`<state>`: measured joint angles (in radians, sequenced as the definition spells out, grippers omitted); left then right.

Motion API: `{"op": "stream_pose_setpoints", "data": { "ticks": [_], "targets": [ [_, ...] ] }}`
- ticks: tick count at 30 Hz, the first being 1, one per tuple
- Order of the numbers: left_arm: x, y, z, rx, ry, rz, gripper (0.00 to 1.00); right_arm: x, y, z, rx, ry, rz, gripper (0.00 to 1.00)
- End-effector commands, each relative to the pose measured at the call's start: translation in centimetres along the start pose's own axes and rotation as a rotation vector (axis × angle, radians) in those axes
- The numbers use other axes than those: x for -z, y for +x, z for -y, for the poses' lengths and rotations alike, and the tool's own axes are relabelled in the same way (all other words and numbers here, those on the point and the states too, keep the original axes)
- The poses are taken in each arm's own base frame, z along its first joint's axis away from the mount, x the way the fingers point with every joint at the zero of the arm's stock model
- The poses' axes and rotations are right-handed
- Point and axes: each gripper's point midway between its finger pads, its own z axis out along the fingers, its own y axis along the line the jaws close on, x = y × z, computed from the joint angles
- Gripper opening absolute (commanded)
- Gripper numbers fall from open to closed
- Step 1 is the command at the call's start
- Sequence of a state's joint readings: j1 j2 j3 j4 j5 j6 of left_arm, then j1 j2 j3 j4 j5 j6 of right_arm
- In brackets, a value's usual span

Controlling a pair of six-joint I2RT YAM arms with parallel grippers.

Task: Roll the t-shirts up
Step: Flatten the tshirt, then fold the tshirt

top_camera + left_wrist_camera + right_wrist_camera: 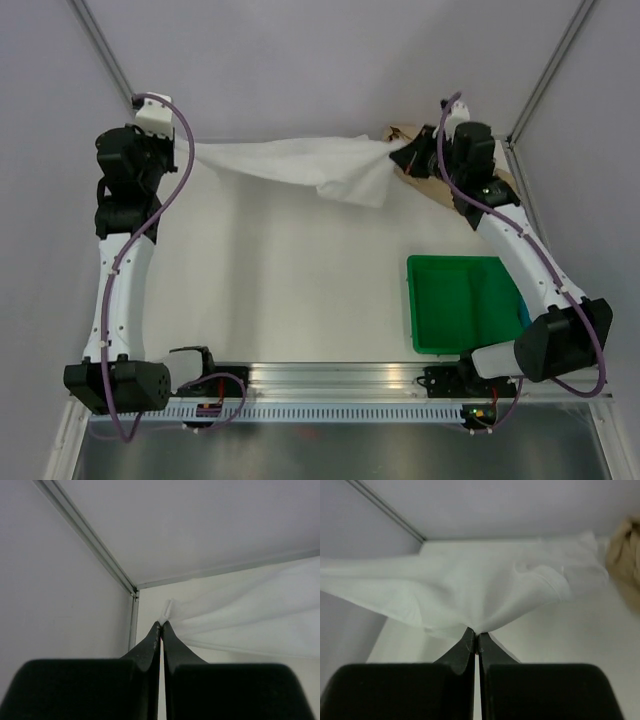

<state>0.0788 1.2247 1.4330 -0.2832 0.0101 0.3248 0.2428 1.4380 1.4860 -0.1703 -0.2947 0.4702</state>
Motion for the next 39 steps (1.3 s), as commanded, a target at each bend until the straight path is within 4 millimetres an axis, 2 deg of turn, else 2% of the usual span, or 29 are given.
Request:
{"op": "stream_pose_setpoints", "data": {
  "ticks": [1,2,3,4,5,6,7,8,9,12,14,15,18,22,25,29,32,34,35,39],
  "targets": [
    [1.7,2.8,2.5,-0.048,0.102,-0.008,0.02,1.4,8.4,2.7,-0.092,0.046,-0.128,0.00],
    [2.1,4.5,3.1,-0.049,0.120,-0.044,0.02,2.0,9.9,2.9,-0.097,0.046,-0.144,0.00],
    [2.3,8.3,4.6,-0.047,0.162,-0.121,0.02,2.5,14.4,4.5,-0.124,0.082,-0.227,0.00],
    [3.2,9.4,5.0,-0.052,0.172,-0.134,0.02,2.8,16.7,4.1,-0.132,0.073,-0.272,0.00],
    [3.7,11.3,5.6,-0.050,0.179,-0.171,0.02,3.6,20.4,5.1,-0.152,0.096,-0.342,0.00],
    [4.2,15.0,6.1,-0.048,0.175,-0.255,0.02,4.0,22.3,5.1,-0.166,0.099,-0.379,0.00],
    [4.7,16.4,6.1,-0.051,0.158,-0.289,0.02,4.5,24.4,4.7,-0.174,0.090,-0.427,0.00],
    [5.4,18.1,5.8,-0.046,0.136,-0.340,0.02,5.5,27.0,5.4,-0.197,0.114,-0.480,0.00],
    [6.3,20.7,5.3,-0.050,0.089,-0.420,0.02,6.1,28.1,5.8,-0.209,0.129,-0.499,0.00],
    [9.5,26.1,4.0,-0.060,0.010,-0.646,0.02,7.9,30.5,6.6,-0.249,0.162,-0.522,0.00],
    [11.0,28.0,3.1,-0.045,-0.017,-0.700,0.02,8.6,31.4,6.7,-0.250,0.168,-0.543,0.00],
    [11.8,29.8,3.6,-0.045,0.001,-0.738,0.02,8.8,31.6,6.7,-0.249,0.170,-0.551,0.00],
    [13.3,32.4,3.6,-0.065,0.002,-0.814,0.02,9.1,32.1,6.3,-0.245,0.163,-0.563,0.00],
    [14.5,33.6,4.1,-0.056,0.018,-0.856,0.02,9.5,32.7,5.6,-0.235,0.148,-0.587,0.00],
    [14.3,32.8,4.2,-0.048,0.027,-0.825,0.02,9.7,32.5,5.1,-0.228,0.134,-0.580,0.00],
    [11.8,30.3,5.5,-0.007,0.134,-0.713,0.02,8.3,31.1,4.9,-0.198,0.128,-0.546,0.00],
    [9.6,29.4,6.2,-0.001,0.180,-0.629,0.02,6.5,30.5,4.9,-0.192,0.128,-0.534,0.01],
    [8.6,30.1,6.1,0.015,0.166,-0.634,0.02,5.2,30.2,5.0,-0.210,0.114,-0.528,0.00],
    [7.8,29.7,5.7,0.025,0.145,-0.616,0.02,4.9,30.1,4.9,-0.224,0.110,-0.528,0.00],
    [5.7,29.9,4.8,0.026,0.098,-0.614,0.02,3.3,29.4,6.4,-0.250,0.138,-0.504,0.00]
  ]
}}
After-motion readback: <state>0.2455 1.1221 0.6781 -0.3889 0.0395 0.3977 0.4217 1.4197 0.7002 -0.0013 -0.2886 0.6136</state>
